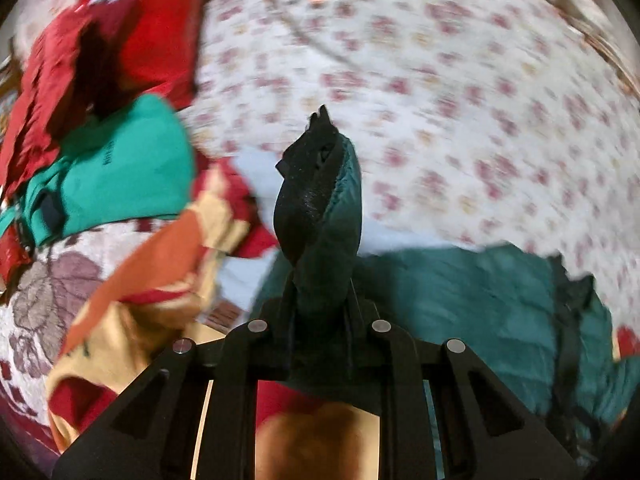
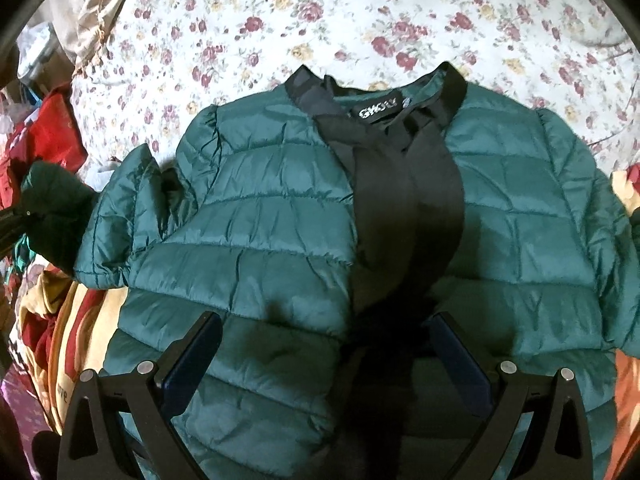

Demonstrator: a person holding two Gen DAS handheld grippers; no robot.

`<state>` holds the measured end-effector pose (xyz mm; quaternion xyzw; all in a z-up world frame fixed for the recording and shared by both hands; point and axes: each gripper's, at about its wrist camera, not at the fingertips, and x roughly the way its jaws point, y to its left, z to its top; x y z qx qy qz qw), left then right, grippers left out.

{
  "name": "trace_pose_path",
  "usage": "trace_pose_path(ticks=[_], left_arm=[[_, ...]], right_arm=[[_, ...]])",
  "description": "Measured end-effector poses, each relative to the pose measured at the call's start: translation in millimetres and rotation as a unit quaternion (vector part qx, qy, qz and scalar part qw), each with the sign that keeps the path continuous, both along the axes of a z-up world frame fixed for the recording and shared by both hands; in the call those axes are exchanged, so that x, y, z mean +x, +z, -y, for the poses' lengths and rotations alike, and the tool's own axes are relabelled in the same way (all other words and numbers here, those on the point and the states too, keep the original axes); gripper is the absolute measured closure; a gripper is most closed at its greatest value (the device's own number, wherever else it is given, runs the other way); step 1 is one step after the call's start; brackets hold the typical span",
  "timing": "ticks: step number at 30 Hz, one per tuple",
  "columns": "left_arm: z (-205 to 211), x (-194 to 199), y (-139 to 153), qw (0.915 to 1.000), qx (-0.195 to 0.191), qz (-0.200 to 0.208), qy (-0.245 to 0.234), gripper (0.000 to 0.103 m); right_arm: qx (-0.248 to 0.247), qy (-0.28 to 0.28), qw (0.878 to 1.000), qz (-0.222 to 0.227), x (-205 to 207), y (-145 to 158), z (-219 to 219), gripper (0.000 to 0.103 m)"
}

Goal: Fold large clothes

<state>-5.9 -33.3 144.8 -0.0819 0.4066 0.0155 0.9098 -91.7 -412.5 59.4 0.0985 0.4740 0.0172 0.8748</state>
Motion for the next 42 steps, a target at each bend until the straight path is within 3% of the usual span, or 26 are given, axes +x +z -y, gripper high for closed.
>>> trace_pose_path(ticks=[6, 16, 29, 35, 42], left_arm=[[63.1, -8.3, 4.2, 0.9986, 0.007, 0.002, -0.052, 0.086], [134.6, -30.0, 7.7, 0.9931, -0.006, 0.001, -0.117, 0.086], [241.8, -59.3, 15.6, 0.9732, -0.030, -0.007, -0.228, 0.086], [287.0, -63.8, -1.1, 0.9635, -0.032, -0.027, -0.264, 0.086], [317.5, -50.9, -42.8, 0.9614, -0.023, -0.065, -0.266, 0.086]], right_arm=[[-0.021, -0.012, 1.000, 0.003, -8.6, 7.4, 17.6, 0.000], [-0.015, -0.044, 0.999, 0.001, -18.2, 12.9, 53.3, 0.000], [-0.003, -0.096, 0.995, 0.009, -26.7, 17.0, 98.0, 0.000], [0.004, -0.119, 0.993, 0.008, -33.6, 14.6, 121.5, 0.000], [0.010, -0.145, 0.989, 0.002, -45.0, 10.6, 150.3, 0.000]])
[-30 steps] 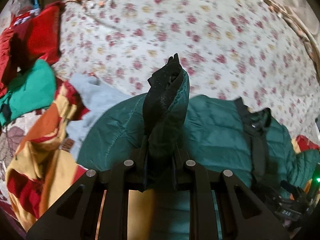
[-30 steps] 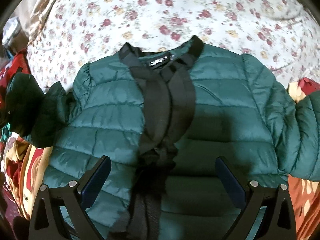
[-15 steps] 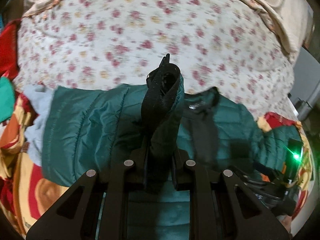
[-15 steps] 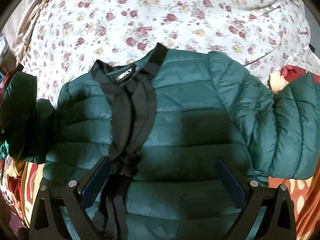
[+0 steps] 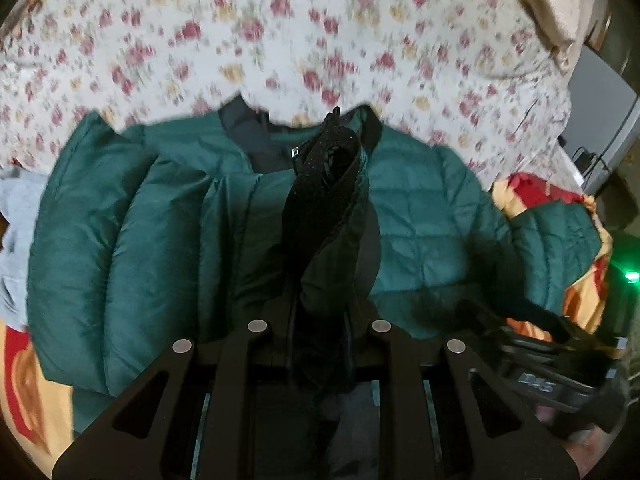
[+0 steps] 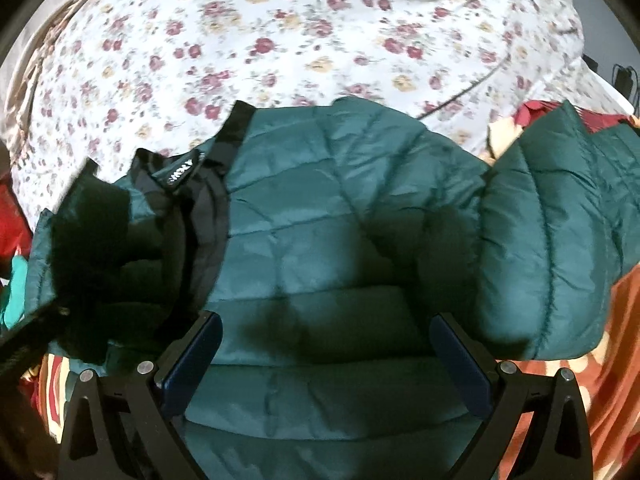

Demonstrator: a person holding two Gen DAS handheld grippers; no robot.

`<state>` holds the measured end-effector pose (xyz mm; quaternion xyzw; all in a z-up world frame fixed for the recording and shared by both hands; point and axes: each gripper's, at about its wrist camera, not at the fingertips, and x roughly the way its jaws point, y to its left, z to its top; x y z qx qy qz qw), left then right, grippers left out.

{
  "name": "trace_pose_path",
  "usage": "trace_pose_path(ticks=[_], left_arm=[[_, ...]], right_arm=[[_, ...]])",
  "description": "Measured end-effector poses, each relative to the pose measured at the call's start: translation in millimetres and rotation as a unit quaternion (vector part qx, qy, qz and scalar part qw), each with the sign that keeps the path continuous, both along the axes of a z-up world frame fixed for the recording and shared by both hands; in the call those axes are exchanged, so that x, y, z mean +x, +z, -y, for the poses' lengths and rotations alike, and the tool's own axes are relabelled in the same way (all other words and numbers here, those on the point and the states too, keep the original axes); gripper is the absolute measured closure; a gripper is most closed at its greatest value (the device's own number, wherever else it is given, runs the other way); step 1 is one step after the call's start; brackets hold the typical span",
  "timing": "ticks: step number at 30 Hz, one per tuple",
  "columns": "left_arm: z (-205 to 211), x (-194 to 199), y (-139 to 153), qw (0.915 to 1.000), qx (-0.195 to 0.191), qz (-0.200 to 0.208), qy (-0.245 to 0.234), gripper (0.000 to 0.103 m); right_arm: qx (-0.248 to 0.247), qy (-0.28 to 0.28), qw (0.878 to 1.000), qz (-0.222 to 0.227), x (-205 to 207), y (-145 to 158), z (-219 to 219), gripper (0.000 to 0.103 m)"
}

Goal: Fold large clothes

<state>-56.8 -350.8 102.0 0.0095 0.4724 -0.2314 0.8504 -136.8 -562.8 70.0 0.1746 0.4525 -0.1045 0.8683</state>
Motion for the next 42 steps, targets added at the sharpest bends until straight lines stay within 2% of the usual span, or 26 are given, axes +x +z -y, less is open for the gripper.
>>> trace_pose_path(ticks=[5, 7, 9, 11, 13, 16, 19, 23, 26, 29, 30, 31, 32, 34, 37, 40, 42], left_arm=[[10.0, 5.8, -34.0, 0.9995, 0.014, -0.028, 0.008, 0.085], [10.5, 5.2, -37.6, 0.9994, 0.012, -0.030, 0.010, 0.083], [9.9, 3.1, -35.5, 0.9995, 0.009, -0.028, 0.010, 0.075], [11.9, 1.2, -29.5, 0.9994, 0.008, -0.032, -0.002, 0.055], [4.4, -6.1, -14.0, 0.9995, 0.000, -0.027, -0.016, 0.044], [-15.1, -18.3, 14.7, 0.9996, -0.021, -0.002, -0.018, 0.033], [-47.1, -30.0, 39.5, 0.9993, -0.033, 0.018, -0.006, 0.032], [-93.0, -35.5, 52.4, 0.9974, -0.009, 0.051, 0.049, 0.032], [-124.1, -31.3, 45.6, 0.9919, 0.001, 0.066, 0.109, 0.032], [-145.4, -22.9, 27.0, 0.9868, 0.009, 0.054, 0.153, 0.032], [-150.5, -20.2, 21.3, 0.9852, 0.008, 0.049, 0.164, 0.032], [-155.5, -17.5, 15.7, 0.9839, 0.005, 0.044, 0.173, 0.032], [-157.7, -14.3, 9.6, 0.9830, 0.002, 0.039, 0.180, 0.032], [-156.7, -8.6, 3.3, 0.9827, -0.005, 0.032, 0.182, 0.032], [-154.5, -2.5, -6.8, 0.9831, -0.004, 0.030, 0.181, 0.032], [-148.6, -0.2, -14.9, 0.9858, -0.011, 0.016, 0.167, 0.032], [-140.4, -0.3, -22.0, 0.9875, -0.007, 0.013, 0.157, 0.032]], right_arm=[[0.008, -0.003, 1.000, -0.006, -4.9, -5.2, 8.9, 0.000], [0.012, -0.001, 1.000, -0.008, -6.1, -6.6, 9.8, 0.000], [0.016, 0.001, 1.000, -0.007, -6.9, -7.0, 9.8, 0.000], [0.024, -0.002, 1.000, 0.000, -8.5, -5.3, 10.6, 0.000], [0.037, -0.004, 0.999, 0.010, -10.1, -2.2, 10.9, 0.000], [0.060, -0.002, 0.998, 0.023, -9.2, 1.3, 8.4, 0.000], [0.089, 0.012, 0.996, 0.027, -3.7, 2.0, 1.0, 0.000], [0.099, 0.038, 0.994, 0.019, 11.7, -1.4, -15.3, 0.000], [0.098, 0.053, 0.994, 0.003, 28.4, -8.7, -27.5, 0.000], [0.101, 0.073, 0.992, -0.014, 42.6, -19.9, -44.4, 0.000], [0.100, 0.080, 0.992, -0.019, 46.5, -23.8, -49.9, 0.004], [0.096, 0.086, 0.991, -0.018, 50.1, -26.5, -55.1, 0.014], [0.092, 0.090, 0.992, -0.015, 51.6, -27.9, -58.4, 0.021], [0.076, 0.102, 0.992, -0.003, 54.5, -27.8, -66.5, 0.059], [0.059, 0.121, 0.991, 0.019, 55.6, -15.2, -69.6, 0.078], [-0.013, 0.115, 0.991, 0.060, 48.4, 11.2, -62.3, 0.081], [-0.055, 0.098, 0.991, 0.069, 47.7, 19.9, -54.6, 0.081]])
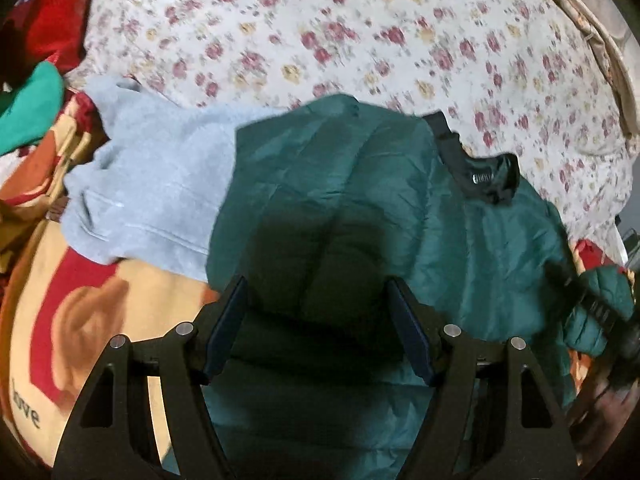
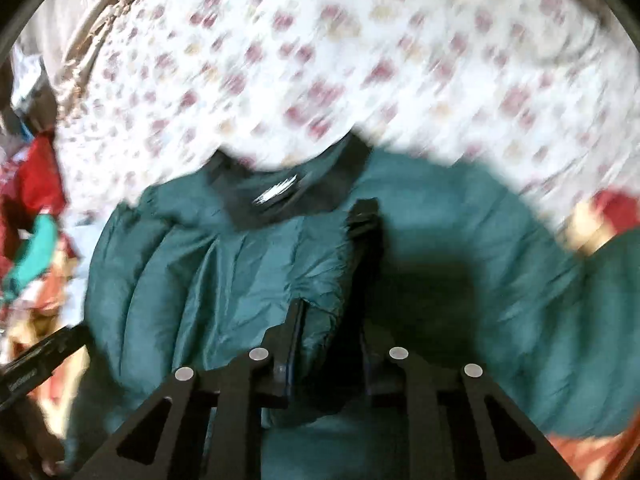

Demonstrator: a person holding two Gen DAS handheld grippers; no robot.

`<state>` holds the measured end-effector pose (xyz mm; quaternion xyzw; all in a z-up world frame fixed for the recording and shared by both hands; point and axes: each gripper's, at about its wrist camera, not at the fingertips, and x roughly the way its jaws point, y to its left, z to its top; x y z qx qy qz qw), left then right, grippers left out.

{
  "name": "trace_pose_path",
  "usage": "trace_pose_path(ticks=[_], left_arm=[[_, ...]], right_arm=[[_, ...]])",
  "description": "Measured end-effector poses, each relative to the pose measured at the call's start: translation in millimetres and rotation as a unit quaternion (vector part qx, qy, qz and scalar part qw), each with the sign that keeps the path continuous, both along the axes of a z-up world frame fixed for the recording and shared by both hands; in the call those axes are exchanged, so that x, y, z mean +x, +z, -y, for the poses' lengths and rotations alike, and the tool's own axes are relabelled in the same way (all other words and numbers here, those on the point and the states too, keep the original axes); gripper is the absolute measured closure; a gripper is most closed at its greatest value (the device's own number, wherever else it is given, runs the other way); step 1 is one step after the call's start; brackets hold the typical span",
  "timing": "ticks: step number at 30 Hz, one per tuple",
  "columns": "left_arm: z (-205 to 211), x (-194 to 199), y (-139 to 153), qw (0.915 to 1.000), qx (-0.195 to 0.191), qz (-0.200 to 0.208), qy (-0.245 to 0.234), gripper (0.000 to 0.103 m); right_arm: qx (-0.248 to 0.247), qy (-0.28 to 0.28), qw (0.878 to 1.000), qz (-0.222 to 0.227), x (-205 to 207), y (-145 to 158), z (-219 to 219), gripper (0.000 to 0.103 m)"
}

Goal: Fold large clothes

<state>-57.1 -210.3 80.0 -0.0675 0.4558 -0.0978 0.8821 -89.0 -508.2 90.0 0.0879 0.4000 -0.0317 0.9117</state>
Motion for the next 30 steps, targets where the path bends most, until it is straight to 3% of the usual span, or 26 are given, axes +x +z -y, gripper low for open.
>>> trace_pose_path(ticks=[4, 8, 12, 14, 15, 16, 18, 21, 25, 30], left_arm=[[13.6, 4.1, -11.1, 0.9997, 0.020, -0.006, -0.015, 0.032], [18.4, 3.3, -14.1, 0.9995, 0.027, 0.000, -0.018, 0.032], [14.0, 2.1, -11.0, 0.9996, 0.026, 0.004, -0.014, 0.032], [11.6, -1.0, -4.1, 0.9996, 0.022, 0.014, -0.011, 0.032], [10.9, -3.0, -0.6, 0.9995, 0.022, 0.020, -0.009, 0.032], [9.9, -4.8, 3.7, 0.9994, 0.022, 0.028, -0.005, 0.032], [10.2, -5.6, 9.6, 0.9988, 0.025, 0.041, 0.001, 0.032], [13.3, 1.2, 12.9, 0.9981, 0.046, 0.041, 0.000, 0.032], [8.7, 12.2, 17.1, 0.9967, 0.060, 0.051, 0.020, 0.032], [11.1, 33.6, 3.7, 0.9957, 0.086, 0.030, 0.019, 0.032]], right_arm=[[-0.036, -0.045, 0.998, -0.020, 13.8, -15.4, 31.7, 0.081], [-0.051, -0.044, 0.997, -0.049, 29.0, -41.1, 40.1, 0.081], [-0.051, -0.040, 0.997, -0.047, 24.3, -34.5, 43.4, 0.081], [-0.018, -0.056, 0.997, -0.053, 15.7, -27.6, 55.0, 0.067], [-0.006, -0.066, 0.996, -0.052, 10.1, -23.8, 60.1, 0.048], [0.002, -0.071, 0.996, -0.045, 5.2, -20.0, 62.5, 0.040], [0.011, -0.071, 0.997, -0.017, -7.9, -5.7, 62.5, 0.039], [0.033, -0.039, 0.999, 0.003, -10.7, 12.7, 47.6, 0.038], [0.059, 0.059, 0.996, 0.027, -1.7, 29.2, -4.1, 0.038], [0.049, 0.127, 0.991, 0.008, 23.5, 12.1, -60.7, 0.038]])
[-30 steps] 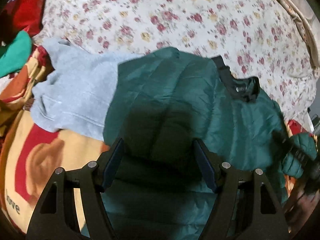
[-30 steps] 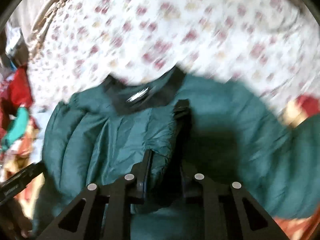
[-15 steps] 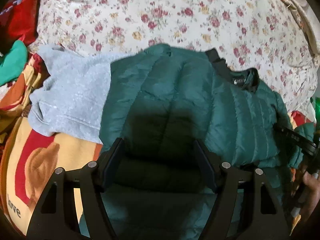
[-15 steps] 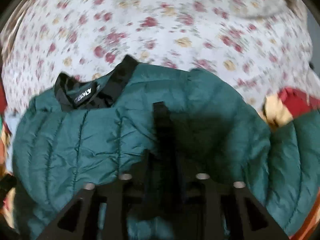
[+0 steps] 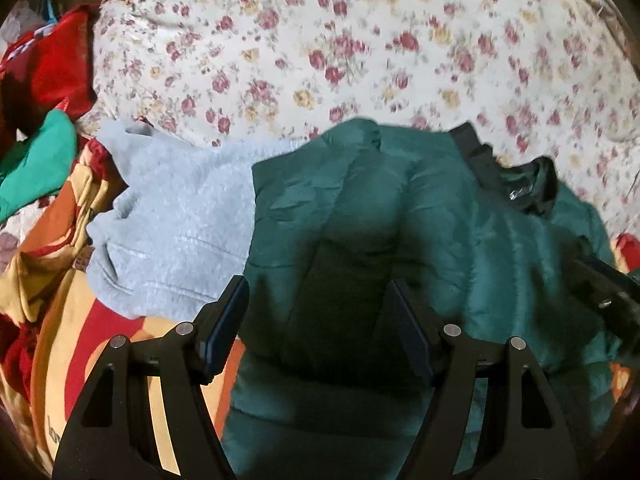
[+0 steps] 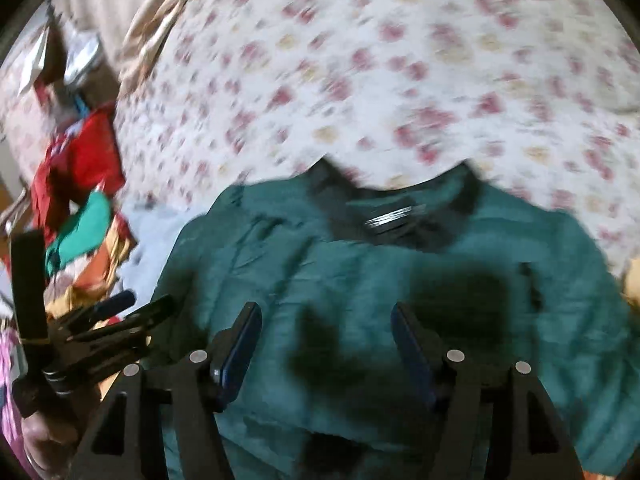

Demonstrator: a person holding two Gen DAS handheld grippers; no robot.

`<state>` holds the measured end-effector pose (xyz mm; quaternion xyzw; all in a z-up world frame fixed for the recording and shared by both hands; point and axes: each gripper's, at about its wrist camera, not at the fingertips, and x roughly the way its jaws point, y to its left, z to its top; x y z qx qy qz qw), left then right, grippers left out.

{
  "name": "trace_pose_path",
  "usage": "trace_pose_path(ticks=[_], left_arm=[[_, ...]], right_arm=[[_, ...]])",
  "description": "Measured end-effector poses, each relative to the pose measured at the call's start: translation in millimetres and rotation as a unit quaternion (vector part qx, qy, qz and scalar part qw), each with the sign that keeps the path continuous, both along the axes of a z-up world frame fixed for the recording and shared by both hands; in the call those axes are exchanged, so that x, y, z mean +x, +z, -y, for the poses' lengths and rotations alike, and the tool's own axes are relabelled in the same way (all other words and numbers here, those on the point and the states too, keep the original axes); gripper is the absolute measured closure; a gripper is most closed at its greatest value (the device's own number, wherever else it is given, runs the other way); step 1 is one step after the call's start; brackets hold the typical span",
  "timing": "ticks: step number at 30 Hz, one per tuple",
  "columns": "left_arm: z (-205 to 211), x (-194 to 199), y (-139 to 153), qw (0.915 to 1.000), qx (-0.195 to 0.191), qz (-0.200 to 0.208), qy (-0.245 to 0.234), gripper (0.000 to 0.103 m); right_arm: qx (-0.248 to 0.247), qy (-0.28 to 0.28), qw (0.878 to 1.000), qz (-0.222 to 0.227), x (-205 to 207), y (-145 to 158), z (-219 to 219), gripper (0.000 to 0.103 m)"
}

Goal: Fold large clothes

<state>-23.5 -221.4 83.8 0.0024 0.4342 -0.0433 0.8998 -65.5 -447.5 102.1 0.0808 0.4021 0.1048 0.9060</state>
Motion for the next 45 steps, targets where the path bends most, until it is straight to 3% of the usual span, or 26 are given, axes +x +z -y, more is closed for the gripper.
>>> trace_pose_path(ticks=[6, 9, 13, 20, 23, 25, 27, 30, 36, 40, 45], left_arm=[[2.6, 4.8, -25.7, 0.9998, 0.009, -0.018, -0.008, 0.031], [6.1, 7.2, -26.8, 0.9997, 0.009, -0.019, -0.010, 0.030], [12.0, 5.6, -29.6, 0.9996, 0.020, -0.014, -0.015, 0.030], [12.5, 2.5, -33.9, 0.9995, 0.022, -0.012, -0.016, 0.023], [12.8, 1.1, -34.7, 0.9996, 0.024, -0.009, -0.015, 0.023], [13.4, -1.3, -33.7, 0.9996, 0.024, -0.006, -0.017, 0.023], [13.0, -5.6, -30.9, 0.9996, 0.024, -0.005, -0.018, 0.023], [9.6, -17.9, -20.4, 0.9997, 0.014, 0.004, -0.019, 0.023], [8.2, -38.0, 5.4, 0.9993, -0.017, 0.022, -0.025, 0.023], [12.7, -51.2, 14.3, 0.9987, -0.041, 0.016, -0.027, 0.023], [25.6, -72.9, 15.7, 0.9982, -0.043, 0.013, -0.038, 0.023]], right_arm=[[-0.076, -0.016, 0.996, -0.034, 30.3, -44.6, -16.0, 0.038], [-0.088, -0.034, 0.995, -0.028, 36.8, -53.5, -9.1, 0.037], [-0.079, -0.045, 0.995, -0.035, 37.9, -49.8, 1.2, 0.038], [-0.085, -0.073, 0.994, -0.009, -7.8, -25.9, 33.5, 0.034], [-0.102, -0.116, 0.988, -0.030, -14.6, -40.1, 60.6, 0.029], [-0.080, -0.128, 0.986, -0.066, -12.1, -59.9, 80.7, 0.022], [-0.058, -0.136, 0.986, -0.074, -10.3, -68.7, 93.7, 0.016], [-0.043, -0.140, 0.986, -0.075, -15.3, -60.8, 99.1, 0.016], [-0.040, -0.152, 0.987, -0.030, -49.5, -31.2, 105.2, 0.016], [-0.029, -0.147, 0.989, -0.009, -68.5, -11.2, 88.8, 0.016], [-0.039, -0.128, 0.991, -0.005, -81.6, -2.8, 61.6, 0.016]])
